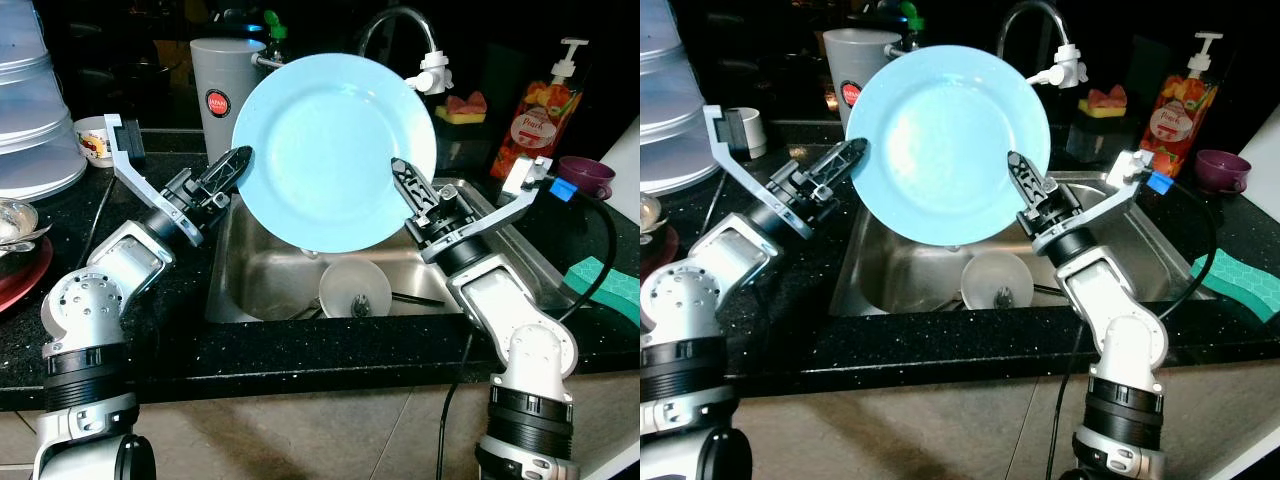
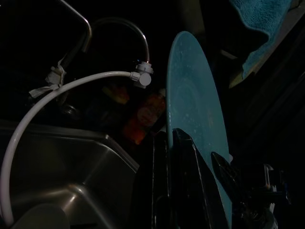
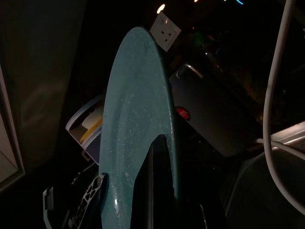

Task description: Kitchen organization

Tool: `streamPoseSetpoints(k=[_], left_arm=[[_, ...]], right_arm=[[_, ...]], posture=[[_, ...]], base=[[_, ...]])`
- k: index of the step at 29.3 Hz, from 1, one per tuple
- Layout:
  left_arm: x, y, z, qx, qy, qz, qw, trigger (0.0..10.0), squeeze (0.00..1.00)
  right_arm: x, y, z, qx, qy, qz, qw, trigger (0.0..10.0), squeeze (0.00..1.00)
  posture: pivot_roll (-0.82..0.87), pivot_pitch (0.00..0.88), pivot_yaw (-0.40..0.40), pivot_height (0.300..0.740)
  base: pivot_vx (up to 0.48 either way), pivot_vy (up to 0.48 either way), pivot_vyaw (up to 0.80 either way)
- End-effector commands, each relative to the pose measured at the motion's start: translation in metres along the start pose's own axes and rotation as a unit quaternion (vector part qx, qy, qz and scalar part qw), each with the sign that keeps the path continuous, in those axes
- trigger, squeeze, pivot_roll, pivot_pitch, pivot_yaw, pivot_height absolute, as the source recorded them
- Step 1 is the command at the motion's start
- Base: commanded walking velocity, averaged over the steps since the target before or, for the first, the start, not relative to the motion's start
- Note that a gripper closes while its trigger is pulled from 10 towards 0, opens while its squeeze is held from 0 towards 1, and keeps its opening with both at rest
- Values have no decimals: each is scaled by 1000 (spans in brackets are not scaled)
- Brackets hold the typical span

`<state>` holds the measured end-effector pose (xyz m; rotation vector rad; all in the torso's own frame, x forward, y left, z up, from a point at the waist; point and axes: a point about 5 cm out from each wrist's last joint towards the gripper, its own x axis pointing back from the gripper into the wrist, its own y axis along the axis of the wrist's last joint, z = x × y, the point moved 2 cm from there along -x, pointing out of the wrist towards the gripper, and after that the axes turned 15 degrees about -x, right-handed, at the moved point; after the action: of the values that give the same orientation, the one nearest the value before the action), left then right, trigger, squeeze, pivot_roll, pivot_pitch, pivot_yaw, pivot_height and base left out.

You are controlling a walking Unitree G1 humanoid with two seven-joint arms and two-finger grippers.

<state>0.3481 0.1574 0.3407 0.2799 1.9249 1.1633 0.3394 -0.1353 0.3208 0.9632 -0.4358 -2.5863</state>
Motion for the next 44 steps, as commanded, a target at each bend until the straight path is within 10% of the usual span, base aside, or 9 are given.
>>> streamPoseSetpoints(k=[1,3,4,8,9,32,34,41,44], left_arm=[[-1,-5,1,-11,9,7,1000,10000,0],[-2,-6,3,-17,20,7,1000,10000,0],[-3,-9,8,-28,47,9,998,10000,1000],[-2,-11,14,-31,73,9,997,10000,1000],[-1,-11,15,-36,81,11,996,10000,0],[27,-34,27,-213,236,70,945,10000,0],[27,-36,26,-216,239,70,944,10000,0],[26,-36,24,-218,238,69,944,10000,0],[26,-36,24,-219,238,68,944,10000,0]], right_arm=[[2,-1,10,-2,29,5,1000,0,0],[3,-1,12,-3,34,5,999,0,0],[3,-2,12,-3,37,6,999,0,0],[2,-3,6,20,12,4,1000,10000,0],[2,-2,4,28,3,-2,1000,10000,0],[22,-19,-111,281,-332,-3,901,10000,27],[23,-19,-116,277,-336,-12,900,10000,1000],[17,-7,-105,271,-304,-65,911,10000,1000],[9,5,-85,272,-261,-110,920,10000,0]], posture=[[-1,126,-42,740],[-1,126,-42,740],[-2,126,-42,740],[0,126,-41,740],[1,128,-39,740],[25,121,-43,740],[27,118,-46,740],[30,114,-49,740],[29,112,-49,740]], base=[[0,0,0],[0,0,0],[0,0,0],[0,0,0],[0,0,0],[0,0,0],[0,0,0],[0,0,0],[0,0,0]])
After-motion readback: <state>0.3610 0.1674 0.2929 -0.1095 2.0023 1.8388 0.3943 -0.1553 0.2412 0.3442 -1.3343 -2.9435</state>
